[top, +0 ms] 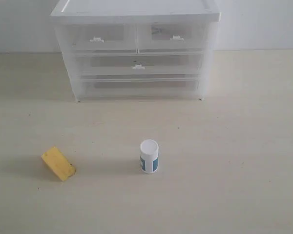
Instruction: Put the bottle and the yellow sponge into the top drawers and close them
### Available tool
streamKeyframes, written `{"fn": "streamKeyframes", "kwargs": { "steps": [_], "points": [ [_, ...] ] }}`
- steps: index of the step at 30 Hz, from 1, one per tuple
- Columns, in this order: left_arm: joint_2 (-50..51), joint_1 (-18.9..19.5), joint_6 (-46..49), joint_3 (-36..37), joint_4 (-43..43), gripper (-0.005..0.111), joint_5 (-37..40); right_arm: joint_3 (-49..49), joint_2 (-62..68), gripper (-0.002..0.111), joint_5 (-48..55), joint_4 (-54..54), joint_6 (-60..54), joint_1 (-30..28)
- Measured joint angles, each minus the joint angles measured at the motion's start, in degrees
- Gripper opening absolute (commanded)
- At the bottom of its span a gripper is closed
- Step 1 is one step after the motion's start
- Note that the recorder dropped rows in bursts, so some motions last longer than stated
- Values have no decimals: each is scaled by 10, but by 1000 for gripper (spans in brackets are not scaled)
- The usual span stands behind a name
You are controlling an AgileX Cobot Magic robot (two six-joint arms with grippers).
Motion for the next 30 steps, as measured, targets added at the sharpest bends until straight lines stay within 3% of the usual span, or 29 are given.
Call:
{"fn": "streamKeyframes", "kwargs": {
  "steps": [5,8,14,20,24,30],
  "points": [
    [0,0,0,0,0,4,-3,0,0,0,0,0,0,0],
    [0,0,-21,0,-16,4,-60,0,0,0,-25,0,3,0],
    [0,0,-135,0,-98,4,-122,0,-1,0,-130,12,169,0],
    [0,0,-97,0,-102,4,-126,-14,7,0,-152,-55,183,12],
    [0,0,-84,0,-102,4,-126,-62,83,0,-154,-104,190,42],
    [0,0,-87,-3,-102,4,-128,-118,307,0,-155,-146,203,120]
  ]
}}
